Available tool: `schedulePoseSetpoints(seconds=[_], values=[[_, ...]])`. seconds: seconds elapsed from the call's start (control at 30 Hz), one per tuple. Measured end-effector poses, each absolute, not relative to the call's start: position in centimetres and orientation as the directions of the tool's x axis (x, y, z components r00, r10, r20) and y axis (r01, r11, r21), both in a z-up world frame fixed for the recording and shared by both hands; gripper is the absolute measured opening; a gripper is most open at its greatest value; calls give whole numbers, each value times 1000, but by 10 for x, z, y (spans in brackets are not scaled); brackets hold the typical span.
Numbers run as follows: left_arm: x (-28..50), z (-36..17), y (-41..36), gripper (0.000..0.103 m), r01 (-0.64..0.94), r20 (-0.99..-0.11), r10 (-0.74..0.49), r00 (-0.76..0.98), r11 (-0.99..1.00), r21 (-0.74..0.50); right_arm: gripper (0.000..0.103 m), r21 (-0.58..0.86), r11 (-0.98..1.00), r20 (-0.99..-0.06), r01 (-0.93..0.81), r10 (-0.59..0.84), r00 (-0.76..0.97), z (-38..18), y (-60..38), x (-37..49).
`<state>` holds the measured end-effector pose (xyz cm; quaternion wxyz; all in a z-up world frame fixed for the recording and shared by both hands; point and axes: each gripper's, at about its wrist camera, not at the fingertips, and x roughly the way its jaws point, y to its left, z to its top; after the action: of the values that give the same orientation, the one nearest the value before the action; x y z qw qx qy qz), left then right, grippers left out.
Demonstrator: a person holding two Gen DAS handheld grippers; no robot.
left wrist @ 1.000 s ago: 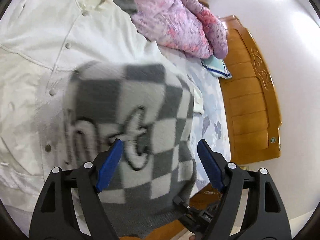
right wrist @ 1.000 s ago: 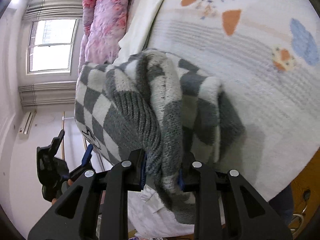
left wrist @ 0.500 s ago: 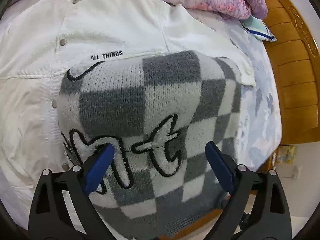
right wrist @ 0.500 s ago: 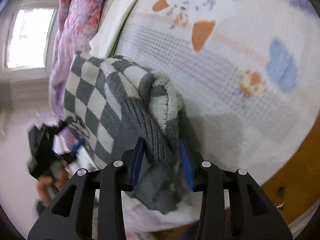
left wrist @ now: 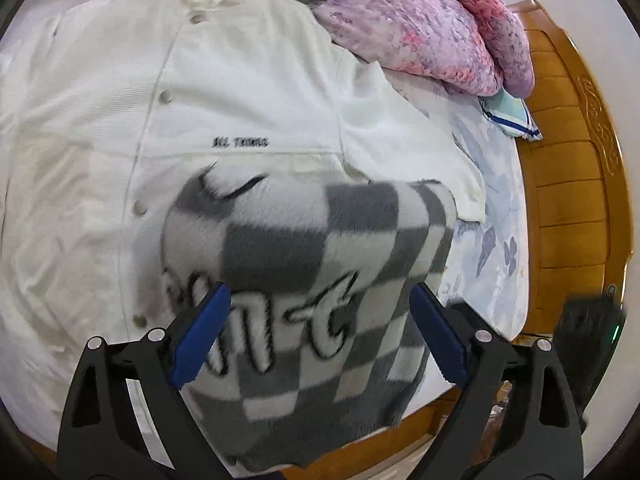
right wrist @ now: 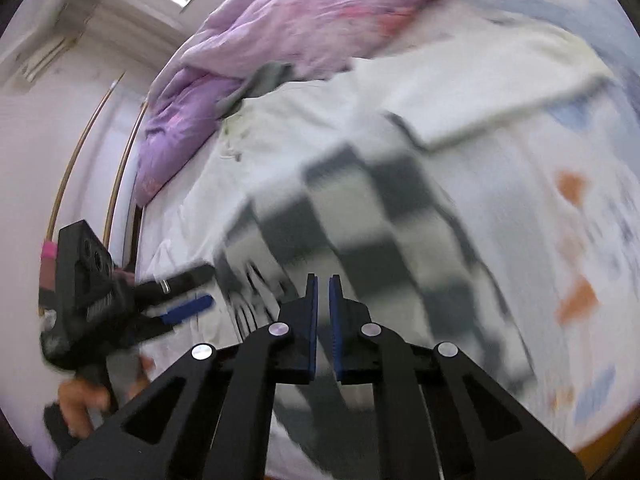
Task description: Fold large clothes
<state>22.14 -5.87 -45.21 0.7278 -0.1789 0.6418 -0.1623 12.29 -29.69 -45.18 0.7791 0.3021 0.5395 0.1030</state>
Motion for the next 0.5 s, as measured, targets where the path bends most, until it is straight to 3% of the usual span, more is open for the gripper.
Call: schedulePoseSetpoints(seconds=[0.2, 0.33, 0.5], values=[[254, -483, -85, 91, 34, -949, -303, 90, 953, -302, 0, 474, 852, -872, 224, 418, 256, -517, -288, 184], [276, -501, -88, 92, 42, -946, -314, 83, 949, -312, 0, 500, 816, -865, 289, 454, 213, -557, -303, 206], [290, -507, -91, 93, 80, -950, -300, 87, 952, -294, 0, 436, 869, -897, 235, 401, 184, -552, -293, 216]])
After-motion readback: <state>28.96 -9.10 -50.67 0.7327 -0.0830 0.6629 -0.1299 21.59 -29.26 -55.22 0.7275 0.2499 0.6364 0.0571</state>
